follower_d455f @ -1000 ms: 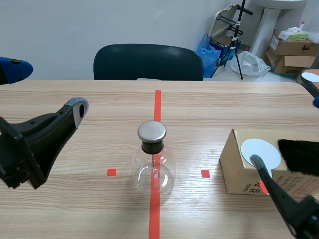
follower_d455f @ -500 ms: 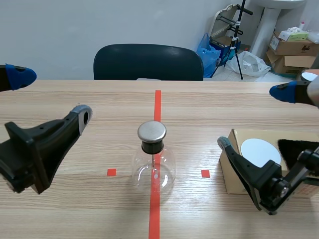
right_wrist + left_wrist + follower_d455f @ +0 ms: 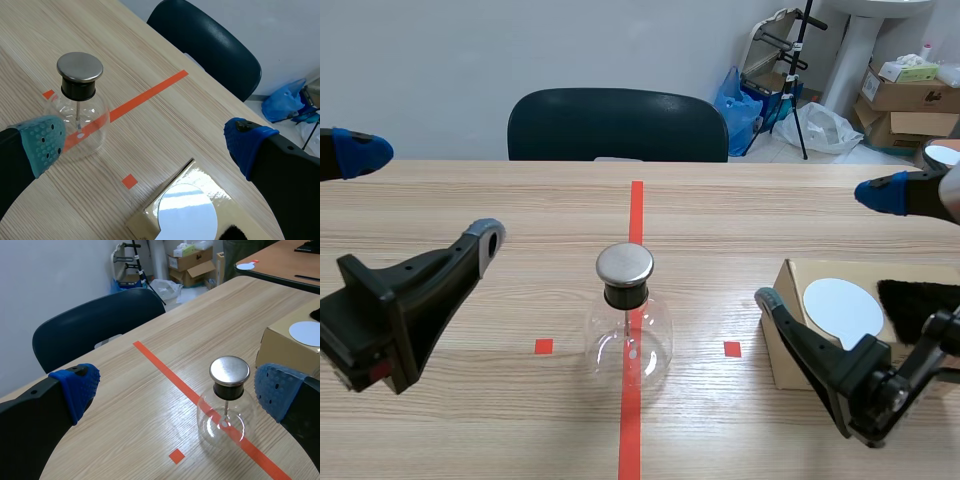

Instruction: Do the electroscope experiment

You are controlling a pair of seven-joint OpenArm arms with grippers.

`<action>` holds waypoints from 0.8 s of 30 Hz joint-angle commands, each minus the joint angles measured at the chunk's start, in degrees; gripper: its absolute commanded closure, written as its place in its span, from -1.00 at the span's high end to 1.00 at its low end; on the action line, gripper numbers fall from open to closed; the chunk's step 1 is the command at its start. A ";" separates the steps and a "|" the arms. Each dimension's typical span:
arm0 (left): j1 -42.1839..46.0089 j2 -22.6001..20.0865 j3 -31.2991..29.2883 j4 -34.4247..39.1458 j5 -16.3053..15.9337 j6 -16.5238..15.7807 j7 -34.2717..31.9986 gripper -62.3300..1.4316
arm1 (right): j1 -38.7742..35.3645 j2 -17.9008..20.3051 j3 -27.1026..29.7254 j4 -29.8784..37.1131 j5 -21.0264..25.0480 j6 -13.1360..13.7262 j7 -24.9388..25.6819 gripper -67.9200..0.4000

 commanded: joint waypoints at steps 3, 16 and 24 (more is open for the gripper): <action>-0.17 0.13 0.17 0.46 -0.59 0.15 -0.87 1.00 | -0.11 0.00 0.63 1.01 0.85 -0.39 0.46 1.00; -0.17 0.13 0.17 0.46 -0.59 0.11 -0.90 1.00 | -0.09 -0.02 0.63 1.01 0.83 -0.39 0.37 1.00; -0.17 0.13 0.17 0.46 -0.61 0.07 -0.92 1.00 | -0.09 -0.02 0.63 1.01 0.79 -0.39 -1.09 1.00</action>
